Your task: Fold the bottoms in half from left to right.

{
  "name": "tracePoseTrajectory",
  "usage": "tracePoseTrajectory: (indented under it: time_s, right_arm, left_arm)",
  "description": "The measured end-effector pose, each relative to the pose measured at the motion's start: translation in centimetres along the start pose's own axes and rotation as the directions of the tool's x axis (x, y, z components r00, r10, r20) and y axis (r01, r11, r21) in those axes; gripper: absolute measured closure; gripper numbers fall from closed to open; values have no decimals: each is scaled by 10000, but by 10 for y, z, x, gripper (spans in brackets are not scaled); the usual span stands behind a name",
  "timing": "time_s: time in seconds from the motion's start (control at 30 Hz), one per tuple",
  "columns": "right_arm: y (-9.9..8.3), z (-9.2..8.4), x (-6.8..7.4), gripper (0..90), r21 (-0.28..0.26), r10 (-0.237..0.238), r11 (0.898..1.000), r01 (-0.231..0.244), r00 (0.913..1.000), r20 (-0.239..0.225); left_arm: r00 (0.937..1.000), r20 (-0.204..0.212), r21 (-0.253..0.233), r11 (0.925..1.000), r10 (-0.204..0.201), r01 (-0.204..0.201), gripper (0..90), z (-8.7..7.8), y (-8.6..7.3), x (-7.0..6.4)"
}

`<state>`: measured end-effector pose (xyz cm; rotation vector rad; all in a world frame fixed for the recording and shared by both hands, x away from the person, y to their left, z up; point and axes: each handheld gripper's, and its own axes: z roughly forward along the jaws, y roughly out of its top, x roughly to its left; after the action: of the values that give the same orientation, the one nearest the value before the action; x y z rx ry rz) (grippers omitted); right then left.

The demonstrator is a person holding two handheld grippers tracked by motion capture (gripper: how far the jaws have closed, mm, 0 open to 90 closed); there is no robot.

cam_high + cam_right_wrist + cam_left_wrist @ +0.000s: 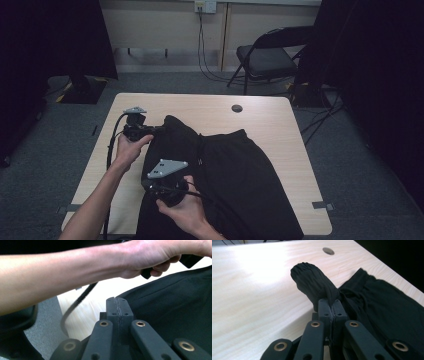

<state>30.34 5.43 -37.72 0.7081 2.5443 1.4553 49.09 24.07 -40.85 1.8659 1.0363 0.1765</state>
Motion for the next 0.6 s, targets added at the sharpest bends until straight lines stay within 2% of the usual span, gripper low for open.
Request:
tracePoseTrajectory:
  time_s: [0.13, 0.2, 0.3, 0.4, 0.53, 0.6]
  right_arm:
    - [15, -3, 4, 896, -221, -140, 9997, 138, 9999, -70]
    - [21, -2, 4, 896, -233, -201, 9995, 198, 9997, -109]
    - [32, -3, 6, 895, -387, -344, 9987, 340, 9994, -76]
    - [45, -3, 7, 896, -540, -507, 9973, 505, 9987, -20]
    - [65, -3, 11, 896, -694, -748, 9948, 747, 9972, 18]
    - [75, -3, 14, 896, -841, -901, 9924, 902, 9959, 51]
  left_arm:
    - [9999, -51, -226, 9997, -87, 86, 892, -14, 11, 2]
    - [9998, -14, -486, 9986, -192, 191, 892, -21, 15, 5]
    - [9996, -238, -471, 9988, -170, 158, 892, -30, 21, 10]
    - [9993, -260, -642, 9977, -251, 234, 892, -38, 26, 13]
    - [9983, -461, -972, 9948, -351, 304, 892, -57, 38, 20]
    - [9979, -581, -1035, 9944, -278, 217, 892, -68, 45, 20]
